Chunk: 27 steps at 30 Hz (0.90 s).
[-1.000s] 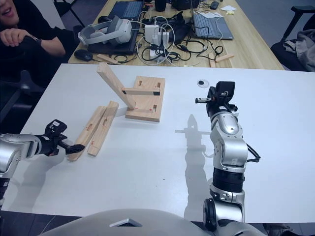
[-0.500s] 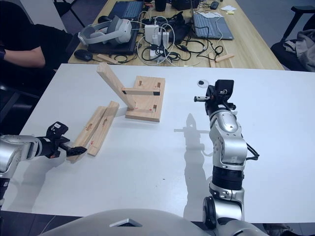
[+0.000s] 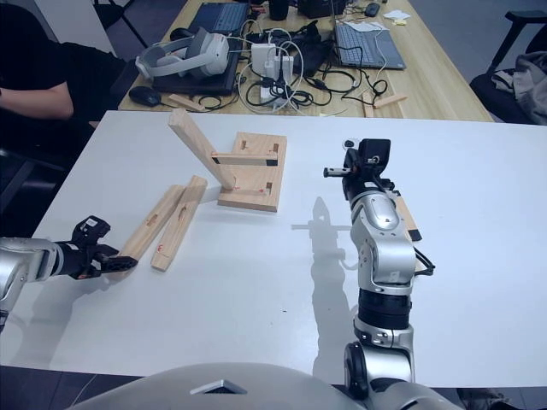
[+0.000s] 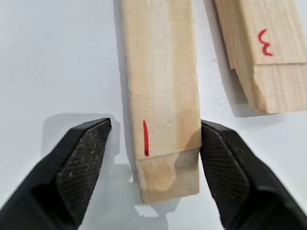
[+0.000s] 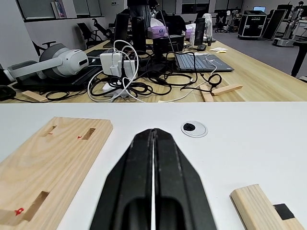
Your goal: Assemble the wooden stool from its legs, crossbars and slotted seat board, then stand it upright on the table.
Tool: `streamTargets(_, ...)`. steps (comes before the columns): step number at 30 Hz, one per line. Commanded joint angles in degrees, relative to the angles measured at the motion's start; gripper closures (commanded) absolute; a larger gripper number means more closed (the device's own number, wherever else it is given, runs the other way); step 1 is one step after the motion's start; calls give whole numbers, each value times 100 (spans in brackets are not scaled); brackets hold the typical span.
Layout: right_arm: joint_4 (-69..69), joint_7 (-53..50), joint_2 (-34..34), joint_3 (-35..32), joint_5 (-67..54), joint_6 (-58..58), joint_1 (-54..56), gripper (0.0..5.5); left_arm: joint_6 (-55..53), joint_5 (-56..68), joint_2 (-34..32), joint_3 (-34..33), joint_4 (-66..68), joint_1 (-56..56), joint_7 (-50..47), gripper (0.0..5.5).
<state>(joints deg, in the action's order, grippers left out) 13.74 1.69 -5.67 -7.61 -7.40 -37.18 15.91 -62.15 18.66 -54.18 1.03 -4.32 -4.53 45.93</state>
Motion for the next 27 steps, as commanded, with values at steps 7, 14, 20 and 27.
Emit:
streamTargets(7,-81,-24,-51,-90,-12,160,95,550,215,62,480,-262,-61,-569,-404,345)
streamTargets(14,-203,-11,-133,-95,2,257,150,550,305,105,810,-513,-166,-709,-720,345)
streamTargets(20,-219,-39,-152,-83,3,298,156,550,721,105,1179,-846,-149,-909,-1072,345)
streamTargets(27,-268,17,-339,-45,100,421,181,550,1555,-93,1695,-1249,151,-1404,-1854,345)
